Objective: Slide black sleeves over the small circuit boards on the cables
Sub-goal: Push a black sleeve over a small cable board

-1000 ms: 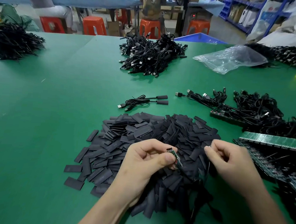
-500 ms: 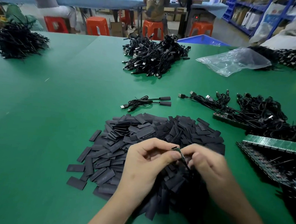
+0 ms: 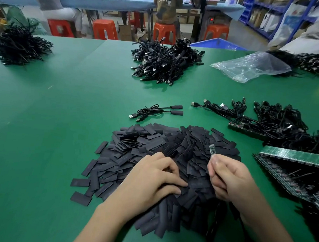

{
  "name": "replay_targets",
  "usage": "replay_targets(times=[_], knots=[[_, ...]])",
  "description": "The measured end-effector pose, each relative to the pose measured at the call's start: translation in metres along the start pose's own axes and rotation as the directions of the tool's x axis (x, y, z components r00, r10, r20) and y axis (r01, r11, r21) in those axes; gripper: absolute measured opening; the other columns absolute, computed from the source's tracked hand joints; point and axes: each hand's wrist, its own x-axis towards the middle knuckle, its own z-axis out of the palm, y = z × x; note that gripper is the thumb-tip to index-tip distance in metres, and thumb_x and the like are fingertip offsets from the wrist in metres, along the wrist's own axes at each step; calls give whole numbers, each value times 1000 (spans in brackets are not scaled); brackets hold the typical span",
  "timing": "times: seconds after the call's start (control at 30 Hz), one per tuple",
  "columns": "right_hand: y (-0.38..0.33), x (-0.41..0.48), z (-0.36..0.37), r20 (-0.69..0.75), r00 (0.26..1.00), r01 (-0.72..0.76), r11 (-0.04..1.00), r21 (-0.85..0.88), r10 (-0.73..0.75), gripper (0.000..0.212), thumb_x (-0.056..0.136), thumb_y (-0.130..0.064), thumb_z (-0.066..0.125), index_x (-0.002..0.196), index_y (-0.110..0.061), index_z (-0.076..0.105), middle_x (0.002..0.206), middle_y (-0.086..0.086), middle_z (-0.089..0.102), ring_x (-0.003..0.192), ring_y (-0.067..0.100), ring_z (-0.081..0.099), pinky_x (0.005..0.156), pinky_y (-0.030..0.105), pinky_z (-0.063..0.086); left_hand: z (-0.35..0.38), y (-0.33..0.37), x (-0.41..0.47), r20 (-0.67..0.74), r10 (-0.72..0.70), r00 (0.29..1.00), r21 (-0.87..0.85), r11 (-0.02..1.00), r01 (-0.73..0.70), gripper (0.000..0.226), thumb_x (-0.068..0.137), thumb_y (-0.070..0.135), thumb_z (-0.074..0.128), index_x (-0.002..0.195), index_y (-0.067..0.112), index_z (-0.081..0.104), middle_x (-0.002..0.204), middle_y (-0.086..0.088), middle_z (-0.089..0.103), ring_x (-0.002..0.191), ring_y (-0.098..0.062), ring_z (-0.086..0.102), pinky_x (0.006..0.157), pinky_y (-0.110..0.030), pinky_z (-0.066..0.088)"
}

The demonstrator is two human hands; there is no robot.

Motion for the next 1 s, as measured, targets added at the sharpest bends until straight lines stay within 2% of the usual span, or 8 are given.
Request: replay_targets(times=[0.1,0.17,0.27,0.37,0.5,0.7,0.83,1.0], knots=[[4,0,2,56,998,13,997,-74,-9,41,99,-45,53,68,-19,56,54,-2,26,44,11,21,42,21,20,1,1,0,-31,46,998,43,998,-44,21,93,51,64,105,43,79,100,17,62,93,-11,53,76,-34,47],[5,-1,3,86,995,72,962,-263,-51,39,94,-52,54,73,-19,59,53,-5,33,46,9,29,46,22,26,4,4,1,-66,55,996,67,996,-50,17,95,49,66,100,40,80,96,16,62,90,-13,54,73,-36,48],[10,-1,4,100,990,139,865,-483,-103,52,89,-61,55,78,-10,55,61,2,44,57,6,41,56,40,34,7,7,2,-64,73,995,88,994,-67,16,97,45,66,97,37,79,96,15,62,91,-13,53,74,-36,48],[11,1,4,82,992,126,858,-497,-98,55,86,-62,57,78,-7,54,66,7,48,61,7,43,62,46,40,5,3,1,-13,70,997,52,996,-70,17,98,47,64,102,40,78,103,18,61,95,-11,51,78,-34,46],[13,3,2,79,993,114,875,-471,-86,44,85,-57,60,81,-14,60,69,10,54,62,8,46,62,45,42,6,3,1,1,74,997,87,994,-74,18,96,49,65,107,41,77,100,18,60,92,-9,49,75,-27,40],[17,4,2,110,990,135,866,-481,-93,39,83,-60,60,82,-21,61,70,12,53,62,8,45,60,38,40,19,10,6,-135,55,989,88,995,-43,17,99,42,62,97,32,76,92,15,61,87,-12,53,72,-34,48],[17,4,1,103,989,144,877,-458,-108,39,83,-62,62,88,-23,65,71,11,53,63,10,47,61,37,41,21,10,4,-295,-87,952,-105,993,58,11,99,35,67,94,29,75,94,16,65,89,-7,60,77,-33,52],[18,3,3,79,989,147,860,-489,-124,34,83,-60,62,92,-27,66,70,9,54,62,11,49,61,35,41,20,11,4,-316,-249,915,-409,907,106,6,96,23,72,95,27,77,91,14,69,83,-6,69,77,-22,52]])
